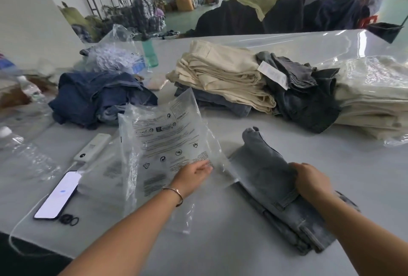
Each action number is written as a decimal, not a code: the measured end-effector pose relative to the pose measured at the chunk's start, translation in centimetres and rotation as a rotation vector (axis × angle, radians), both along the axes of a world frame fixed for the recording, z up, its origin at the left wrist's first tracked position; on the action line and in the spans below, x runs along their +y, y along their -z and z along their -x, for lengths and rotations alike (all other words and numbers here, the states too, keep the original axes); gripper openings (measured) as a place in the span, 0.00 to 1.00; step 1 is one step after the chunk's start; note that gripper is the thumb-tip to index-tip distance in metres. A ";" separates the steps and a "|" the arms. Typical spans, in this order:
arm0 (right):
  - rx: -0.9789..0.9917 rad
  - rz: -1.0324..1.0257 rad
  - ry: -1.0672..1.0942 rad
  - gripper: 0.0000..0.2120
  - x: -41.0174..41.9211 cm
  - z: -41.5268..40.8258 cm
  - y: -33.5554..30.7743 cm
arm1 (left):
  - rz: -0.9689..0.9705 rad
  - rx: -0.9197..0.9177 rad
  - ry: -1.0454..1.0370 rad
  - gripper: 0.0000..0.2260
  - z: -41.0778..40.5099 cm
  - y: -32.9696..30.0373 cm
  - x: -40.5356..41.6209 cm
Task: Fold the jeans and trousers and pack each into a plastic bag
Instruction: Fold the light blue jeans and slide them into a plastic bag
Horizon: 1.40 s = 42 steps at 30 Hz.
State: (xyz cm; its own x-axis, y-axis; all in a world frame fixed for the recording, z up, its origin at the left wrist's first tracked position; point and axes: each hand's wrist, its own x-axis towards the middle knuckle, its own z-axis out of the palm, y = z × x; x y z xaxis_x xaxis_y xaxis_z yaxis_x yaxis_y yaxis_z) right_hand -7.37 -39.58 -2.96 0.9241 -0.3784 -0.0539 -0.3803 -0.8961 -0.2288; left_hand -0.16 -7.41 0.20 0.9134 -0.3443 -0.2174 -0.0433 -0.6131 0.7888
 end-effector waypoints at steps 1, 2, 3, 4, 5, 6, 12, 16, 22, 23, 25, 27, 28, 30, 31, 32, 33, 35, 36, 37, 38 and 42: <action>-0.002 0.073 0.000 0.23 -0.4 0.2 -0.6 | -0.190 -0.085 0.082 0.27 0.3 0.4 0.1; -0.014 0.164 -0.001 0.23 -0.7 0.6 -1.1 | -0.420 -0.225 0.164 0.31 0.9 0.9 0.2; -0.036 0.259 -0.004 0.23 -0.8 0.9 -1.6 | -0.627 -0.378 0.244 0.33 1.7 1.5 0.4; -0.061 0.337 -0.015 0.22 -0.6 1.2 -1.9 | -0.757 -0.495 0.316 0.32 2.5 2.2 0.6; -0.078 0.394 -0.036 0.22 -0.1 1.5 -2.0 | -0.811 -0.573 0.373 0.29 3.2 2.7 0.7; -0.080 0.431 -0.061 0.22 0.7 1.7 -2.2 | -0.821 -0.631 0.406 0.25 3.8 3.1 0.8; 0.276 0.322 -0.208 0.59 7.3 3.4 0.5 | -0.785 -0.807 0.458 0.17 3.4 3.6 2.1; 0.321 0.361 -0.220 0.59 6.7 2.9 0.7 | -0.836 -0.786 0.522 0.17 3.4 3.0 2.3; 0.356 0.410 -0.231 0.53 6.0 2.1 -0.5 | -0.962 -0.797 0.603 0.19 2.9 2.9 1.2; 0.374 0.426 -0.222 0.50 6.2 2.0 -0.5 | -0.997 -0.730 0.618 0.16 3.0 2.7 1.0; 0.377 0.464 -0.193 0.42 6.7 1.9 -0.5 | -1.104 -0.655 0.560 0.13 2.7 3.1 1.1; 0.286 0.483 -0.177 0.29 6.5 1.9 -0.4 | -1.125 -0.568 0.547 0.13 2.8 3.1 1.2; 0.222 0.471 -0.165 0.24 6.2 1.9 -0.3 | -1.117 -0.583 0.552 0.13 3.0 2.8 1.2; 0.122 0.391 -0.117 0.17 5.2 2.2 -0.3 | -1.113 -0.597 0.582 0.17 3.4 2.2 1.0; 0.088 0.333 -0.081 0.15 4.5 2.3 -0.4 | -1.109 -0.645 0.590 0.18 3.5 2.2 0.8; 0.058 0.273 -0.042 0.13 3.9 2.4 -0.5 | -1.098 -0.652 0.611 0.17 3.4 2.3 0.7; 0.030 0.212 -0.004 0.12 3.1 2.6 -0.7 | -1.071 -0.658 0.615 0.17 3.1 2.7 0.6; -0.024 0.088 0.074 0.10 1.8 3.2 -1.0 | -1.063 -0.546 0.582 0.15 2.4 3.6 0.4; -0.055 0.035 0.118 0.09 1.2 3.5 -1.2 | -1.025 -0.513 0.525 0.14 2.1 3.8 0.3; -0.088 -0.008 0.163 0.08 0.7 3.9 -1.3 | -0.952 -0.482 0.448 0.12 1.8 3.8 -0.1; -0.121 -0.045 0.204 0.07 0.3 4.3 -1.4 | -0.865 -0.433 0.379 0.11 1.5 3.7 -0.3; -0.221 -0.211 0.331 0.06 -0.9 5.7 -2.3 | -0.485 -0.252 0.170 0.03 0.8 2.1 -1.6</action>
State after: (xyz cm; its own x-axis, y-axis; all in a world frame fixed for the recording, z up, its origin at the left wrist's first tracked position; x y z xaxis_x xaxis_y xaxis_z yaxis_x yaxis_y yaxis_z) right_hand -13.07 -40.52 -0.67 0.7530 -0.6576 0.0232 -0.5604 -0.6594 -0.5012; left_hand -0.94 -8.98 -1.95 0.8981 -0.4060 -0.1694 -0.3233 -0.8703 0.3716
